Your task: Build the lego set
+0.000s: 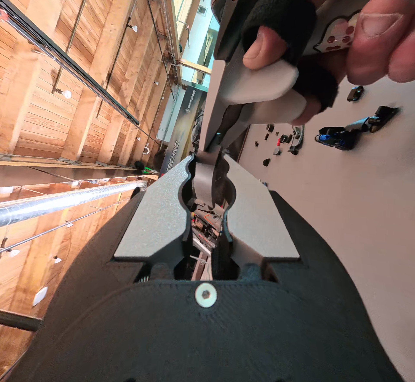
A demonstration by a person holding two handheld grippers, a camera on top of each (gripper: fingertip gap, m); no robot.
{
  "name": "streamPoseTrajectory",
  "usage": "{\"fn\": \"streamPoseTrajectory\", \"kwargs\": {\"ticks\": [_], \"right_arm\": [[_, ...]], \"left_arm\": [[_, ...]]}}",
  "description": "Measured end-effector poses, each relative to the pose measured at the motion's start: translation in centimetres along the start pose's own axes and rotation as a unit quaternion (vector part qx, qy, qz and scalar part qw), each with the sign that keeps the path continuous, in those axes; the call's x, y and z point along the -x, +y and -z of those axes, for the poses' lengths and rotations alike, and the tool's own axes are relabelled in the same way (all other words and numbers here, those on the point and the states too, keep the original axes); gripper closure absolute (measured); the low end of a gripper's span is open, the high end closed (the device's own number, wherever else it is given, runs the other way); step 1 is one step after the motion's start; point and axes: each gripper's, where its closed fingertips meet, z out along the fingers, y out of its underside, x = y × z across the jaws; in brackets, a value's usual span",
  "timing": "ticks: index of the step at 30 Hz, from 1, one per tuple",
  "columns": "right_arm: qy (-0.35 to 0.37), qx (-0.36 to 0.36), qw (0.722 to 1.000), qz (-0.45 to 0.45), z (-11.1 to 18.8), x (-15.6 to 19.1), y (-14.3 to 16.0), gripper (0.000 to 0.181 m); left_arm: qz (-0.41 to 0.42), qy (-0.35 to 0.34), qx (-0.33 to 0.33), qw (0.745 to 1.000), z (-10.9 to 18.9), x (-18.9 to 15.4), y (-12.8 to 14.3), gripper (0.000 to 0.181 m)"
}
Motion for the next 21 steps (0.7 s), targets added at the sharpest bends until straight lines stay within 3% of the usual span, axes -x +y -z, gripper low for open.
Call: {"fn": "streamPoseTrajectory", "kwargs": {"ticks": [5, 8, 13, 16, 21], "right_arm": [[0.019, -0.002, 1.000, 0.017, 0.1, 0.1, -0.4, 0.166], [0.039, 0.015, 0.998, 0.046, 0.8, 0.0, -0.5, 0.163], [0.137, 0.007, 0.981, 0.138, 6.1, -1.6, -3.0, 0.155], [0.205, 0.058, 0.958, 0.192, 8.8, -3.2, -2.4, 0.148], [0.233, 0.181, 0.931, 0.215, 9.0, -6.2, 1.8, 0.136]], "left_arm": [[0.005, 0.004, 0.010, 1.000, -0.4, 0.1, 0.4, 0.181], [0.040, 0.048, 0.007, 0.998, -0.7, -0.3, 0.2, 0.181], [0.055, 0.116, 0.010, 0.992, -1.2, -2.1, 0.5, 0.181], [0.043, 0.148, 0.011, 0.988, -1.4, -3.8, 0.3, 0.181], [0.005, 0.183, 0.008, 0.983, -1.7, -6.8, -0.4, 0.181]]}}
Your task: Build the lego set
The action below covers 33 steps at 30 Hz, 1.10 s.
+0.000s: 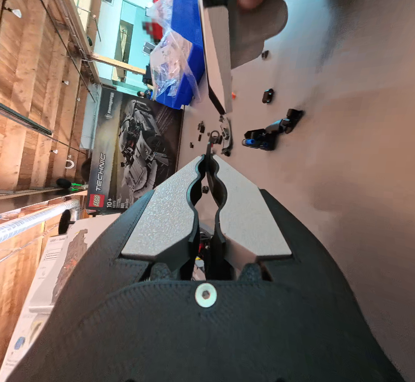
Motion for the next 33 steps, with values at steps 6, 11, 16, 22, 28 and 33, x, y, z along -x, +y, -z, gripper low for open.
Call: {"fn": "streamPoseTrajectory", "kwargs": {"ticks": [6, 11, 16, 22, 28, 33], "right_arm": [[0.014, 0.092, 0.994, 0.049, -2.3, -0.5, 2.2, 0.135], [-0.003, 0.127, 0.991, 0.053, -3.2, -0.5, 3.1, 0.140], [-0.011, 0.149, 0.987, 0.057, -3.5, -0.4, 3.6, 0.141], [-0.011, 0.157, 0.986, 0.058, -3.7, -0.4, 3.9, 0.150], [-0.005, 0.159, 0.985, 0.069, -3.9, -0.5, 3.8, 0.144], [0.004, 0.168, 0.982, 0.082, -4.2, -0.6, 4.0, 0.143]], "left_arm": [[-0.043, 0.017, 0.028, 0.999, -1.2, -2.2, 0.6, 0.181], [-0.056, 0.017, 0.039, 0.998, -1.8, -2.8, 1.2, 0.181], [-0.068, 0.020, 0.043, 0.997, -2.3, -3.6, 1.2, 0.181], [-0.074, 0.013, 0.056, 0.996, -2.6, -3.7, 1.7, 0.181], [-0.075, 0.005, 0.060, 0.995, -2.5, -3.4, 2.1, 0.181], [-0.077, 0.003, 0.055, 0.996, -2.3, -3.1, 2.3, 0.181]]}}
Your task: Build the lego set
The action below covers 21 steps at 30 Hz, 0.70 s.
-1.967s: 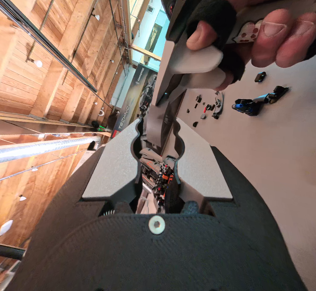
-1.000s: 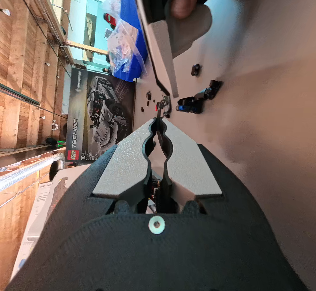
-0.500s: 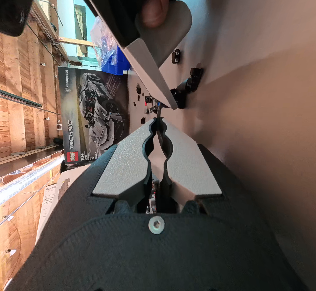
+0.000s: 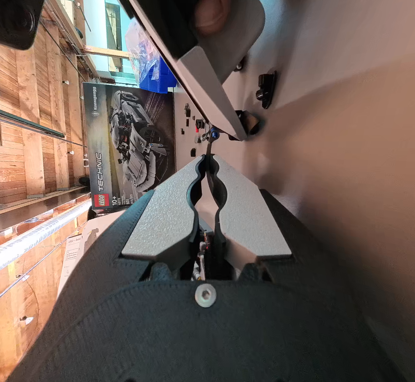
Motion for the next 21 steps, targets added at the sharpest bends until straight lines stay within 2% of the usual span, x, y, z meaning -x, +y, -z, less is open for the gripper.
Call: {"fn": "streamPoseTrajectory", "kwargs": {"ticks": [6, 21], "right_arm": [[0.027, 0.010, 1.000, 0.012, 0.11, -0.16, -0.19, 0.139], [0.022, 0.014, 0.999, 0.018, -0.71, 0.17, -0.25, 0.141]], "left_arm": [[-0.015, 0.002, -0.004, 1.000, -0.09, 0.13, 0.57, 0.181], [-0.025, 0.004, -0.024, 0.999, -0.45, -0.03, 0.30, 0.181]]}}
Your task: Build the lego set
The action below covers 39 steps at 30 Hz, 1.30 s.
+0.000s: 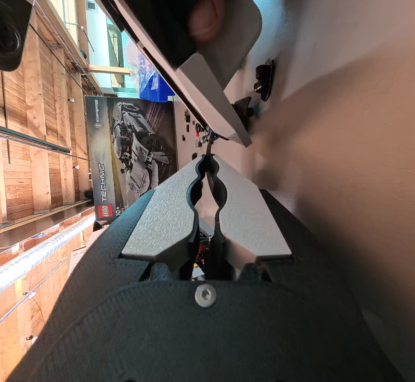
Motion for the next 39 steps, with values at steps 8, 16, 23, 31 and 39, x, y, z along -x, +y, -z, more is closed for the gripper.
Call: {"fn": "streamPoseTrajectory", "kwargs": {"ticks": [8, 16, 23, 31, 39], "right_arm": [[0.011, 0.000, 1.000, 0.006, -0.1, -0.6, 0.0, 0.152], [0.019, -0.003, 1.000, -0.001, -0.1, -1.2, 0.0, 0.158], [0.020, 0.000, 1.000, -0.002, -0.1, -1.3, 0.1, 0.160], [0.030, 0.005, 1.000, 0.008, -0.1, -1.4, 0.1, 0.160], [0.042, 0.012, 0.999, 0.027, -0.2, -1.5, 0.1, 0.161]], "left_arm": [[0.000, -0.007, 0.004, 1.000, -0.3, 0.0, -0.3, 0.181], [-0.006, -0.013, 0.002, 1.000, -0.7, 0.0, -0.2, 0.181], [-0.021, -0.028, 0.008, 0.999, -0.7, 0.0, -0.1, 0.181], [-0.043, -0.038, -0.001, 0.998, -0.8, -0.4, 0.0, 0.181], [-0.051, -0.045, 0.004, 0.998, -0.9, -0.4, 0.0, 0.181]]}}
